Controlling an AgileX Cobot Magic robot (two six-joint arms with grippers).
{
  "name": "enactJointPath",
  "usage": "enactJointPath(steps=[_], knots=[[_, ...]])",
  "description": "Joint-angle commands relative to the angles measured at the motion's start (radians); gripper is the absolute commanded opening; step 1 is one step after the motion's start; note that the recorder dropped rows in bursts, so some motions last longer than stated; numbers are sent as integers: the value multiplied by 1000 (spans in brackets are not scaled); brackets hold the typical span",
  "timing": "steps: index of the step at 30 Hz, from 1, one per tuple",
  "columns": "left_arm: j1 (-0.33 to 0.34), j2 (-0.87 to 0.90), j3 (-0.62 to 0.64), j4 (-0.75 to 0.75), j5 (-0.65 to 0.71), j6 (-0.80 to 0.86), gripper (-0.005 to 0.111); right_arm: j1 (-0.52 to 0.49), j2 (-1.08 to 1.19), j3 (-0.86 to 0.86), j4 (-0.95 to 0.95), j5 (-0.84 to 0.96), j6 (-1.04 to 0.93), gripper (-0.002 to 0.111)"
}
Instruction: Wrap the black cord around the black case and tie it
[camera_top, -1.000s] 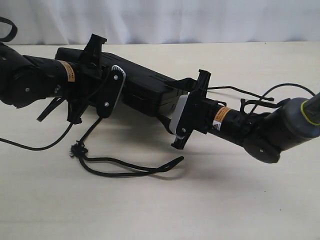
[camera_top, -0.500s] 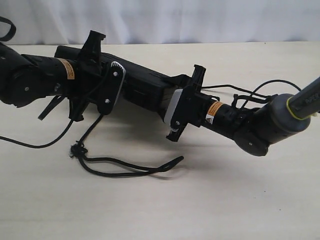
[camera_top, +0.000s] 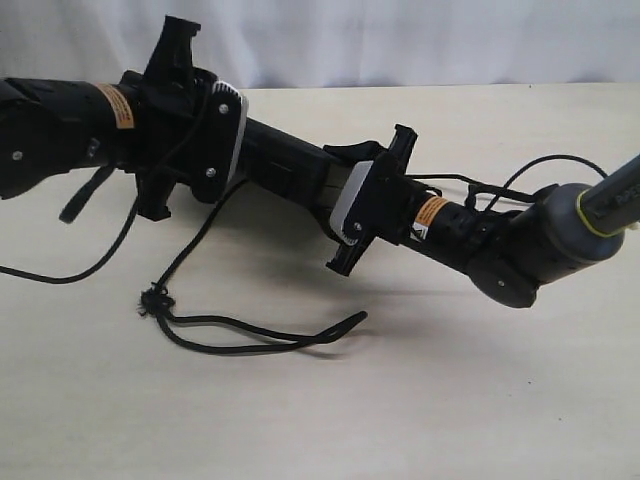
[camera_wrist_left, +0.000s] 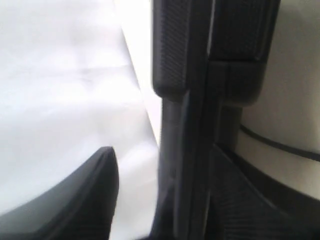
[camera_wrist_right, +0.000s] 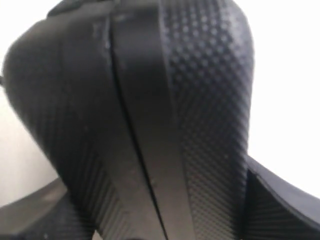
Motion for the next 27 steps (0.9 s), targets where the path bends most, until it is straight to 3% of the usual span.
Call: enactJointPath(steps=[1,13,20,27], knots=[[-13,-117,-5,-40,163,-10,54,2,-16,0,9,13,50,4],[-13,-151,18,-101,754,-2,54,2,-16,0,9,53,80,4],[-23,-32,96,-253,682,45,53,2,-16,0,9,53,102,4],[-139,115,96,-317,561,36,34,2,-16,0,-3,53,124,4]])
